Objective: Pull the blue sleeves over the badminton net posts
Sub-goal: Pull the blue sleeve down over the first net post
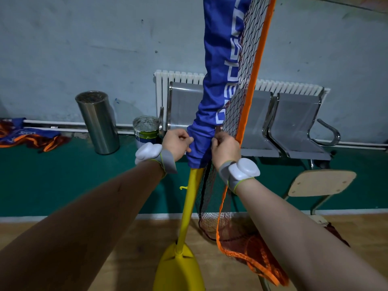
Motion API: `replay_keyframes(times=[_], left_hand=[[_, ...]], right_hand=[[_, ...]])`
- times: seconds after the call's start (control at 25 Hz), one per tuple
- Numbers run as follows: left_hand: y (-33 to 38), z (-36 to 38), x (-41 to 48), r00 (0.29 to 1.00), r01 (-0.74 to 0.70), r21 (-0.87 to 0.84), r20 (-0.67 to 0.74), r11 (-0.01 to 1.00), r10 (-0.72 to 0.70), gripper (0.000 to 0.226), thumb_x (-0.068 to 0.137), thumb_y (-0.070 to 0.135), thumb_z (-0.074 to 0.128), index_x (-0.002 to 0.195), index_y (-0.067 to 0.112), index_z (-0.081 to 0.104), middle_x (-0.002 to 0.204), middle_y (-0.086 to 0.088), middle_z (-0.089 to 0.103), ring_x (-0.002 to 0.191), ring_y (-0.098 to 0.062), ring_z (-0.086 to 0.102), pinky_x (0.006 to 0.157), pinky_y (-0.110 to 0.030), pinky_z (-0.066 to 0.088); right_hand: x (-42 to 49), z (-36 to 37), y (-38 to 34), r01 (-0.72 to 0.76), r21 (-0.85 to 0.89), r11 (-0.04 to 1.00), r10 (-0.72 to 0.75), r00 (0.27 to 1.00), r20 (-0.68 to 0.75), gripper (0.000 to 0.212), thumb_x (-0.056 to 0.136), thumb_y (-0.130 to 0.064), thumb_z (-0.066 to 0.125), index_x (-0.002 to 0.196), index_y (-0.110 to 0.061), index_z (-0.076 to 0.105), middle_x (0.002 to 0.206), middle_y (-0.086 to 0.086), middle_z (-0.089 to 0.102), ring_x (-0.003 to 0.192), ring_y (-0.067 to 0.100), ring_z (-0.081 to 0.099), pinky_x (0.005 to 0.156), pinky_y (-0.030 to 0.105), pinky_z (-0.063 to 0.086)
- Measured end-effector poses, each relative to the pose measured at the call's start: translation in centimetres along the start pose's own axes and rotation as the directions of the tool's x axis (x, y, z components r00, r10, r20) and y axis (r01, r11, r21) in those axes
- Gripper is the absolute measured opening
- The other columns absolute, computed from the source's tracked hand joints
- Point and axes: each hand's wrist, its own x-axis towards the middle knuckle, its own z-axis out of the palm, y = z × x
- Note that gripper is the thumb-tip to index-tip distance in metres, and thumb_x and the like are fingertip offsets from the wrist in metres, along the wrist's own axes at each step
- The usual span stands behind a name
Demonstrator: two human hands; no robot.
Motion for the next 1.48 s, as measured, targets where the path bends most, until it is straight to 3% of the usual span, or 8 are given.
replay_keyframes(times=[0.36, 0.52, 0.6, 0.72, 0.88, 1.0, 1.32, 1.48], left_hand=[[-2.0, 1.0, -0.3, 1.000, -0.009, 0.228, 0.008, 0.974, 0.007, 0.035, 0.086, 0.006, 0.058, 0.055, 0.017, 0.046, 0.026, 0.012, 0.047, 0.031, 0.004, 0.048, 0.040, -0.006, 0.035], [-2.4, 0.9, -0.7, 0.997, 0.022, 0.341, 0.065, 0.940, -0.046, 0.035, 0.086, 0.008, 0.059, 0.054, 0.017, 0.048, 0.024, 0.012, 0.045, 0.026, 0.003, 0.045, 0.032, -0.007, 0.032], [-2.1, 0.5, -0.9, 0.994, 0.020, 0.336, 0.092, 0.942, -0.054, 0.032, 0.083, 0.003, 0.058, 0.055, 0.016, 0.049, 0.027, 0.008, 0.047, 0.027, 0.002, 0.046, 0.039, -0.011, 0.037], [-0.9, -0.2, -0.6, 0.998, -0.063, 0.199, 0.033, 0.978, 0.057, 0.029, 0.079, -0.002, 0.049, 0.059, 0.019, 0.047, 0.048, 0.000, 0.050, 0.039, -0.004, 0.053, 0.050, -0.018, 0.040], [-0.7, -0.4, 0.0, 0.986, -0.156, 0.150, -0.034, 0.976, 0.163, 0.019, 0.078, 0.008, 0.058, 0.061, 0.014, 0.055, 0.056, -0.005, 0.054, 0.056, -0.020, 0.061, 0.065, -0.025, 0.048], [-1.4, 0.0, -0.1, 0.992, -0.128, 0.206, 0.006, 0.970, 0.129, 0.033, 0.084, 0.009, 0.059, 0.054, 0.023, 0.052, 0.036, 0.008, 0.051, 0.037, 0.002, 0.052, 0.053, -0.015, 0.042], [-3.4, 0.9, -0.7, 0.990, -0.128, 0.308, 0.098, 0.943, 0.102, 0.022, 0.087, 0.004, 0.054, 0.065, 0.003, 0.056, 0.046, 0.001, 0.047, 0.032, 0.005, 0.048, 0.039, -0.005, 0.034], [-3.5, 0.8, -0.3, 0.989, -0.127, 0.355, 0.114, 0.926, 0.092, 0.031, 0.088, 0.008, 0.055, 0.057, 0.011, 0.051, 0.044, 0.004, 0.047, 0.033, 0.005, 0.049, 0.040, -0.005, 0.034]], right_hand=[[-0.7, 1.4, 1.4, 0.072, -0.223, 0.972, -0.050, 0.993, 0.103, 0.022, 0.091, -0.014, 0.044, 0.101, -0.009, 0.063, 0.096, 0.018, 0.066, 0.089, 0.038, 0.060, 0.066, 0.037, 0.045], [-0.5, 1.2, 1.8, 0.101, -0.212, 0.972, -0.059, 0.979, 0.197, 0.024, 0.089, -0.011, 0.045, 0.102, -0.008, 0.065, 0.101, 0.019, 0.066, 0.091, 0.040, 0.061, 0.071, 0.039, 0.048], [-0.2, 0.8, 1.8, 0.094, -0.188, 0.978, -0.052, 0.975, 0.218, 0.025, 0.088, -0.011, 0.046, 0.105, -0.009, 0.064, 0.104, 0.020, 0.066, 0.094, 0.039, 0.061, 0.075, 0.040, 0.050], [0.3, 0.7, 1.1, 0.048, -0.042, 0.998, -0.042, 0.992, 0.122, 0.033, 0.088, -0.010, 0.045, 0.119, -0.011, 0.057, 0.110, 0.020, 0.064, 0.102, 0.038, 0.059, 0.082, 0.040, 0.050], [0.7, 0.7, 1.0, 0.055, 0.050, 0.997, -0.059, 0.994, 0.087, 0.027, 0.091, -0.008, 0.042, 0.110, -0.009, 0.062, 0.104, 0.019, 0.066, 0.098, 0.036, 0.059, 0.080, 0.037, 0.047], [1.1, 0.8, 1.7, 0.037, 0.023, 0.999, -0.039, 0.994, 0.102, 0.021, 0.090, -0.011, 0.045, 0.098, -0.009, 0.065, 0.096, 0.020, 0.067, 0.091, 0.036, 0.061, 0.078, 0.039, 0.049], [0.4, 1.9, 2.9, 0.064, -0.099, 0.993, -0.049, 0.987, 0.152, 0.021, 0.092, -0.016, 0.044, 0.097, -0.004, 0.060, 0.096, 0.023, 0.065, 0.088, 0.040, 0.061, 0.071, 0.041, 0.048], [0.6, 2.1, 2.8, 0.078, -0.157, 0.984, -0.051, 0.984, 0.171, 0.021, 0.092, -0.017, 0.044, 0.101, -0.006, 0.060, 0.099, 0.021, 0.065, 0.090, 0.040, 0.061, 0.071, 0.041, 0.049]])
